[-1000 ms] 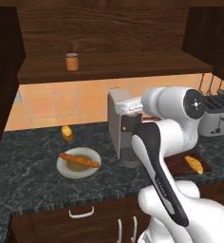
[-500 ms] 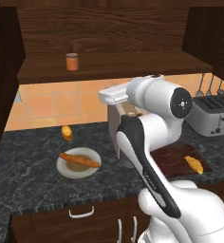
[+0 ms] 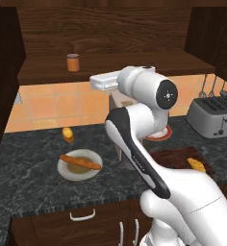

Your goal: From the different types of pastries on the counter, select a croissant and place it on the cutting board. Then retrieve a jar of jam from the cabinet and place it alongside the croissant on the cutting board.

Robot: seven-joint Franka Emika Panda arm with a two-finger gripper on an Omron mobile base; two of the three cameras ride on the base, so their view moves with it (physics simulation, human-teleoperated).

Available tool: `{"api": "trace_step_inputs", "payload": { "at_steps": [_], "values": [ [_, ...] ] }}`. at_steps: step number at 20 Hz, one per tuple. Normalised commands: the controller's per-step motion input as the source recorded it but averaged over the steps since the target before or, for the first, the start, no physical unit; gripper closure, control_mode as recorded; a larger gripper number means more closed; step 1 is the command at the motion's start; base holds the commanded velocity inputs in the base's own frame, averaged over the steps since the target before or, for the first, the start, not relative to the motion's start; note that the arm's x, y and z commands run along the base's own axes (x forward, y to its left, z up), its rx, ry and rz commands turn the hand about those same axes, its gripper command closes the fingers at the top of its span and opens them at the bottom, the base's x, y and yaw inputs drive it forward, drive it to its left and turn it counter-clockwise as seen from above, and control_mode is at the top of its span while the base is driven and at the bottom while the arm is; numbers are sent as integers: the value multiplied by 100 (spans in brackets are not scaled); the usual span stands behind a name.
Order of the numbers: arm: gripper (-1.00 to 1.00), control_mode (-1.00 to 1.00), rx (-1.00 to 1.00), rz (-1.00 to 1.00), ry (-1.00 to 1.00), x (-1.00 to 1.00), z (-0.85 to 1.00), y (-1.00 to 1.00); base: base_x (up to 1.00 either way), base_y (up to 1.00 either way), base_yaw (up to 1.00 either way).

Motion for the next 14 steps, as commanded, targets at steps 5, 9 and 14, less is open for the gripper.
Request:
{"api": "trace_step_inputs", "payload": {
  "at_steps": [5, 9, 14],
  "values": [
    [-100, -100, 0, 0, 2, 46, 2, 19, 0, 0, 0],
    [-100, -100, 0, 0, 9, 58, 0, 15, 0, 0, 0],
    [-100, -100, 1, 0, 5, 60, 6, 5, 0, 0, 0]
  ]
}}
